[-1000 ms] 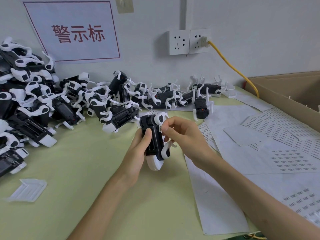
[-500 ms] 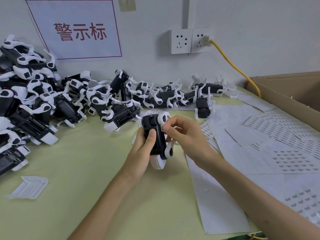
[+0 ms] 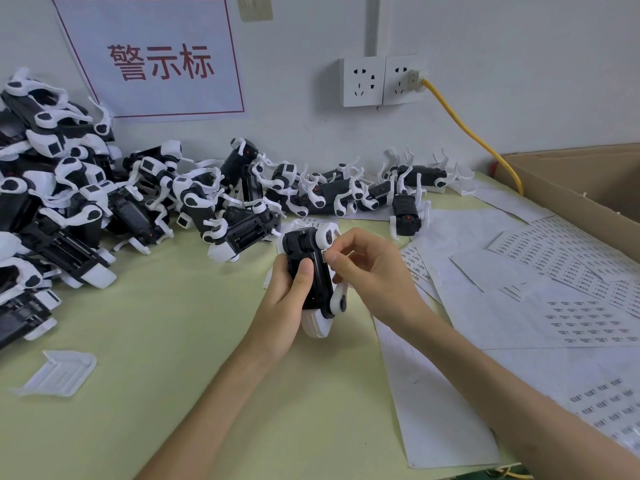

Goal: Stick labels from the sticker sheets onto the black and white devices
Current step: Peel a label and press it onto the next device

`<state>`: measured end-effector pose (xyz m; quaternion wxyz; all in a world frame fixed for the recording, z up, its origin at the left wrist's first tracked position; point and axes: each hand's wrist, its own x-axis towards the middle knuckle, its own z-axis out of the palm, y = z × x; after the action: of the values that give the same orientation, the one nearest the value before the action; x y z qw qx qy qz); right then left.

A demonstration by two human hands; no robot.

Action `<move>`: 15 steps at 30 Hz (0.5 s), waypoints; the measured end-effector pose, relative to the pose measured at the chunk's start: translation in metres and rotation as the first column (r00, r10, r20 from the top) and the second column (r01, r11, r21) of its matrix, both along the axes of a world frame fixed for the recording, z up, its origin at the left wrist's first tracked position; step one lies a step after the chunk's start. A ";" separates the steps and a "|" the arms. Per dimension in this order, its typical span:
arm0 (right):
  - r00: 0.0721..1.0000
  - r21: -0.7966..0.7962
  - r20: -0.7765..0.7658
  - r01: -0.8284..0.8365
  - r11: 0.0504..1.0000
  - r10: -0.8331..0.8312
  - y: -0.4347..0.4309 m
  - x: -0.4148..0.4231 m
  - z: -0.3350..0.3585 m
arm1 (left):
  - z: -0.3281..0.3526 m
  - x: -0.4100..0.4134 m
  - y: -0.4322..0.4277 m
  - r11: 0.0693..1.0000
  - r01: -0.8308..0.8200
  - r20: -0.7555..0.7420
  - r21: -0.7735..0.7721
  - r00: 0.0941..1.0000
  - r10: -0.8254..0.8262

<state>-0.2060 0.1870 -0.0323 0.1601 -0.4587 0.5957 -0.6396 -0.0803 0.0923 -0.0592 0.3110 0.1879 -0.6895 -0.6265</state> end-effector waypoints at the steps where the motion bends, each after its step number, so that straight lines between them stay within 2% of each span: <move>1: 1.000 0.000 -0.004 0.004 1.000 -0.004 0.000 0.000 0.000 | 0.000 0.000 0.000 1.000 0.002 0.000 -0.001 1.000 -0.002; 15: 0.999 -0.002 -0.031 0.017 1.000 -0.017 0.000 -0.001 -0.002 | 0.002 0.001 0.003 1.000 0.012 0.005 0.000 1.000 -0.012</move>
<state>-0.2074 0.1874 -0.0339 0.1451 -0.4636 0.6016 -0.6341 -0.0789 0.0957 -0.0573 0.3058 0.1854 -0.6914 -0.6278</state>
